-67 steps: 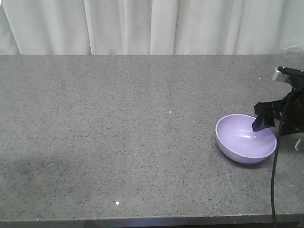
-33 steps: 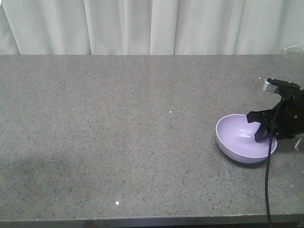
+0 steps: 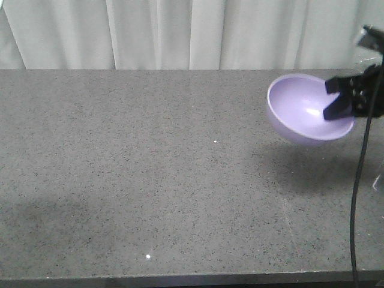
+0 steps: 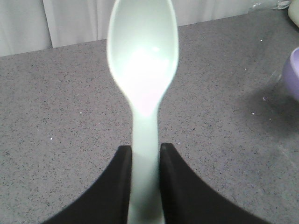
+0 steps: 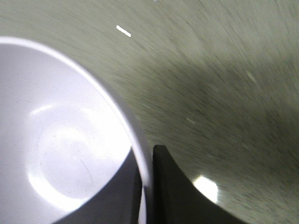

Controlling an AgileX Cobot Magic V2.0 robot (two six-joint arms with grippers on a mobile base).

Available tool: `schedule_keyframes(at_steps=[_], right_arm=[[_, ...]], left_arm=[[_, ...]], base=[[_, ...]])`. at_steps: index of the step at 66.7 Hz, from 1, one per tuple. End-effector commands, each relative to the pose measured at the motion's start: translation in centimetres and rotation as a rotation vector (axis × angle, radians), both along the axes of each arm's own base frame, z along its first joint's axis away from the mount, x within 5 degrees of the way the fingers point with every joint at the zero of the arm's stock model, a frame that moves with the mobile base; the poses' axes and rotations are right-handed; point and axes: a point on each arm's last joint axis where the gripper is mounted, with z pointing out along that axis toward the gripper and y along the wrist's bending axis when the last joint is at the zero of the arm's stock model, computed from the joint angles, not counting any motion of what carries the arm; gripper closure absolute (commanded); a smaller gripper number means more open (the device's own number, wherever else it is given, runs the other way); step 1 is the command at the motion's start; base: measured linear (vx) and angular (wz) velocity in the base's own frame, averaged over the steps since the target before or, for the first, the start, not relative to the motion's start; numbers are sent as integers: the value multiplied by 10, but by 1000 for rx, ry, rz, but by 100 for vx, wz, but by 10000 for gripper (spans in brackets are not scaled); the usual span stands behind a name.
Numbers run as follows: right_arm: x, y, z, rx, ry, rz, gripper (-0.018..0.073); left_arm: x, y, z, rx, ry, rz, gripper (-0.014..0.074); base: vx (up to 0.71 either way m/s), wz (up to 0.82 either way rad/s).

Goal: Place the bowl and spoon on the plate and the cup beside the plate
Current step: 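Grip the bowl rim with the right gripper and lift it up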

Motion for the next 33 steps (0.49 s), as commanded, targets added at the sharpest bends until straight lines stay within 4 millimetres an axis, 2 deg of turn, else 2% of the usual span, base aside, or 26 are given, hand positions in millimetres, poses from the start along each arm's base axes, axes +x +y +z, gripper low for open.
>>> schedule_keyframes(at_steps=[1,8,13,22,33], right_arm=[[-37,18,73,113,-228,64,566],[-65,27,103,150,-334,82,566],[-78,28,113,141,-372,85,566],[-94,31,124,132,-419,90,566],[-104,33,130,129,-438,98,566]], left_arm=[[-5,0,15,-33,-88,7,604],[-5,0,15,-34,-88,7,604],[-5,0,15,-34,-88,7,604],[-5,0,15,-34,-88,7,604],[-5,0,15,-34,-88,7,604]], base=[[0,0],[0,0],[0,0],[0,0],[0,0]])
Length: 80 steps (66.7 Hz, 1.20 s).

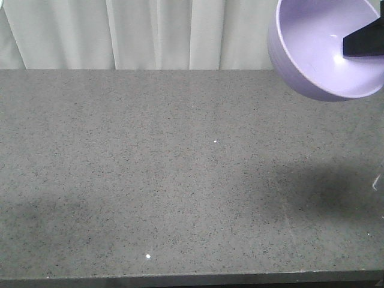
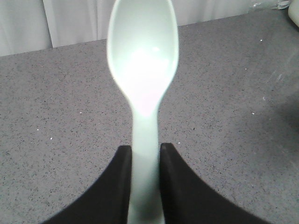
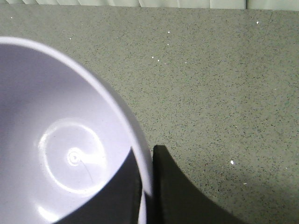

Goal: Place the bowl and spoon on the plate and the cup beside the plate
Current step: 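Grip the bowl rim with the right gripper and lift it up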

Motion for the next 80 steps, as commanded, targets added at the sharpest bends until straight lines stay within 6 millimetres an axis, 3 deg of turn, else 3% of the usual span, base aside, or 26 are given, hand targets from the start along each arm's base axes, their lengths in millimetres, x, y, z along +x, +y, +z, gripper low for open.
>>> schedule_keyframes(at_steps=[1,80], right_arm=[[-13,4,21,32,-105,0,566],[-15,4,21,31,-105,2,566]], left_arm=[[-5,0,15,-35,-89,7,604],[-5,0,15,-35,-89,7,604]], base=[[0,0],[0,0]])
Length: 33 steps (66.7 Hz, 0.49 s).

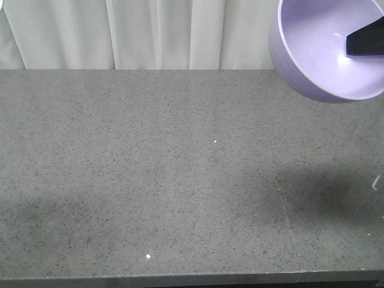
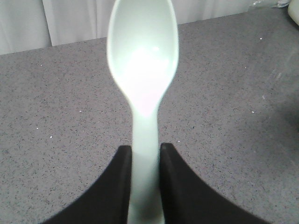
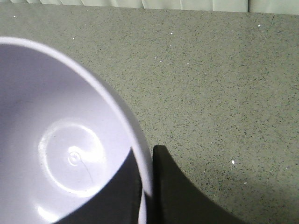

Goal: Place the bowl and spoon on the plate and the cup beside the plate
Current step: 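Grip the bowl rim with the right gripper and lift it up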

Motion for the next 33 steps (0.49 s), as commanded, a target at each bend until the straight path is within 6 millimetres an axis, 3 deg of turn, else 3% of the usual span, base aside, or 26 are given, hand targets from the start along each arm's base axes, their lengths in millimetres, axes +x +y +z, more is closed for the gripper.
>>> schedule_keyframes(at_steps=[1,33], right_arm=[[-8,3,18,37,-94,-4,566],[-8,3,18,37,-93,-4,566]], left_arm=[[-5,0,15,-37,-94,9,604],[-5,0,15,-37,-94,9,604]], base=[[0,0],[0,0]])
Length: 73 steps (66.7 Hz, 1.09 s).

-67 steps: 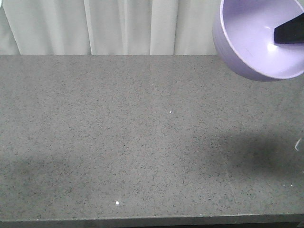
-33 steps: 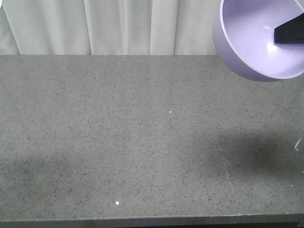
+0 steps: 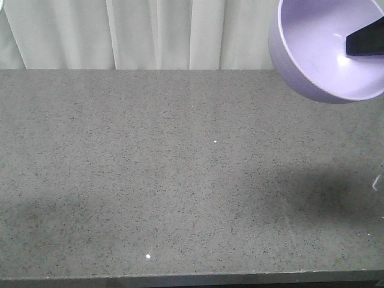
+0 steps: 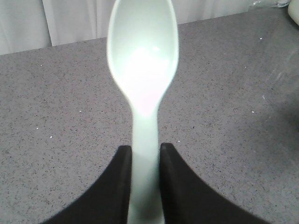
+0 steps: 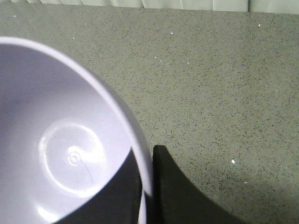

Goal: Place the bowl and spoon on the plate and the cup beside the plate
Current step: 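Grip the bowl rim with the right gripper and lift it up, then drive the base away from the counter, holding spoon and bowl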

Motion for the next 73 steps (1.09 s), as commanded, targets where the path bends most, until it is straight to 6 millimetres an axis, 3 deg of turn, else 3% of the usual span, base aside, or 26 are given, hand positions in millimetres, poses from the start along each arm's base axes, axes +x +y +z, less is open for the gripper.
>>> schedule_keyframes(at_steps=[1,73], right_arm=[[-8,3,18,37,-96,-5,566],[-8,3,18,37,-95,-5,566]], left_arm=[[-5,0,15,-37,-94,9,604],[-5,0,15,-37,-94,9,604]], base=[[0,0],[0,0]])
